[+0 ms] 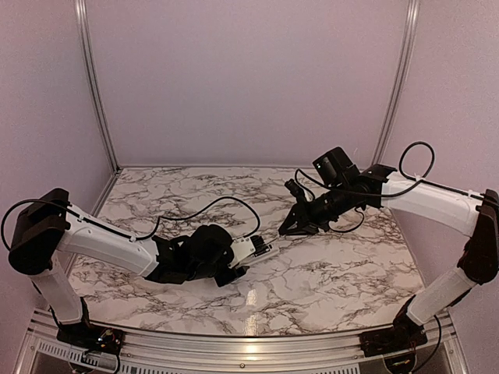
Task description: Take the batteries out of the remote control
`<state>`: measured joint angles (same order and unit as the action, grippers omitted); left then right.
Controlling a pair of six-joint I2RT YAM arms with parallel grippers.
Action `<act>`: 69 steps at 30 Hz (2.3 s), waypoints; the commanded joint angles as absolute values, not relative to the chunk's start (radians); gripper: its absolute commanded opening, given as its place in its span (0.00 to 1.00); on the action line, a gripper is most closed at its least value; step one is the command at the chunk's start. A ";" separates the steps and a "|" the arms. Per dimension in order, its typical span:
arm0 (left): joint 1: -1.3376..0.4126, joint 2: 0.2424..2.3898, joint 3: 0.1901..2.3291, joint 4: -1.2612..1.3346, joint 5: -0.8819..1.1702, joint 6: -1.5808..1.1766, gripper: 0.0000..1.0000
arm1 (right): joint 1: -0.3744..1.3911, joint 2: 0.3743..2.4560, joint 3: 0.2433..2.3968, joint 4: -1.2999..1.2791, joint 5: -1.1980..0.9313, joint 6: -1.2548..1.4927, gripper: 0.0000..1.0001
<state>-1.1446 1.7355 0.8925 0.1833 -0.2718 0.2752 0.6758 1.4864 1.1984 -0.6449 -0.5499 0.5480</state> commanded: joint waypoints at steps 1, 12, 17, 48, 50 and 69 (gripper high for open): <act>-1.144 1.756 0.918 0.201 -0.298 0.239 0.00 | 0.675 1.462 1.241 -0.711 -0.469 0.545 0.00; -1.144 1.806 1.011 0.156 -0.392 0.158 0.00 | 0.644 1.443 1.253 -0.708 -0.376 0.667 0.00; -1.144 1.835 1.063 0.126 -0.414 0.134 0.00 | 0.640 1.444 1.244 -0.658 -0.357 0.742 0.00; -1.144 1.925 1.234 0.033 -0.441 0.038 0.00 | 0.612 1.472 1.268 -0.642 -0.311 0.874 0.00; -1.144 1.929 1.240 0.031 -0.439 0.039 0.00 | 0.611 1.476 1.268 -0.644 -0.312 0.872 0.00; -1.155 1.925 1.256 0.036 -0.436 0.028 0.00 | 0.554 1.491 1.239 -0.623 -0.364 0.852 0.00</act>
